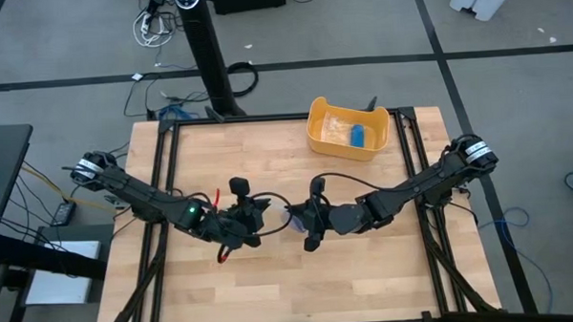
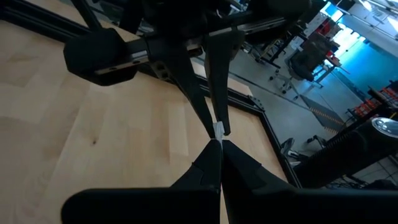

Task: Roll bandage
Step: Close the transparent zip bag

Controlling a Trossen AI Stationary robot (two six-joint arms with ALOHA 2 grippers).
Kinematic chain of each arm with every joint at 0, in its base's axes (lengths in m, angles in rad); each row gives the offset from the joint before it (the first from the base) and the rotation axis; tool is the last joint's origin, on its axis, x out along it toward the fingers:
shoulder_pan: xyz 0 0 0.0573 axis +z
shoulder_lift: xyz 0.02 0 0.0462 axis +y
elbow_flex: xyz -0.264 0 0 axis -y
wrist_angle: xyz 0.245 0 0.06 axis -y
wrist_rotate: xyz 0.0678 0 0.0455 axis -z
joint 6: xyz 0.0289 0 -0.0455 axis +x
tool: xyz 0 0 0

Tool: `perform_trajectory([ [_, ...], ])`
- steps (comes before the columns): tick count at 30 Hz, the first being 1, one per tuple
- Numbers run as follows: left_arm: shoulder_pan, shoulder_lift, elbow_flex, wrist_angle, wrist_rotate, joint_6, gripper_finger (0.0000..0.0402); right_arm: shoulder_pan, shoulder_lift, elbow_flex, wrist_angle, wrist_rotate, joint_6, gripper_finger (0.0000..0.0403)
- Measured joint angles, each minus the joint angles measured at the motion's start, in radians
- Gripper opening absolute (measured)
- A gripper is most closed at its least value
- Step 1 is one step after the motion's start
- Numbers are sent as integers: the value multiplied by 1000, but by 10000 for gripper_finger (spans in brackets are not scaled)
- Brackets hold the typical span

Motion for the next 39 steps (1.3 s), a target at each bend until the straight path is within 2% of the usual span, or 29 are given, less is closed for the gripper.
perform_trajectory([
  [7, -12, 0, 1, -20, 0, -1, 23, 3, 0, 0, -5, -5, 2, 0],
  [28, -33, 1, -1, -271, -26, -195, 23, 28, 0, 0, -9, -4, 2, 0],
  [39, -39, 1, -1, -302, -18, -229, 23, 30, 0, 0, -11, -4, 2, 0],
])
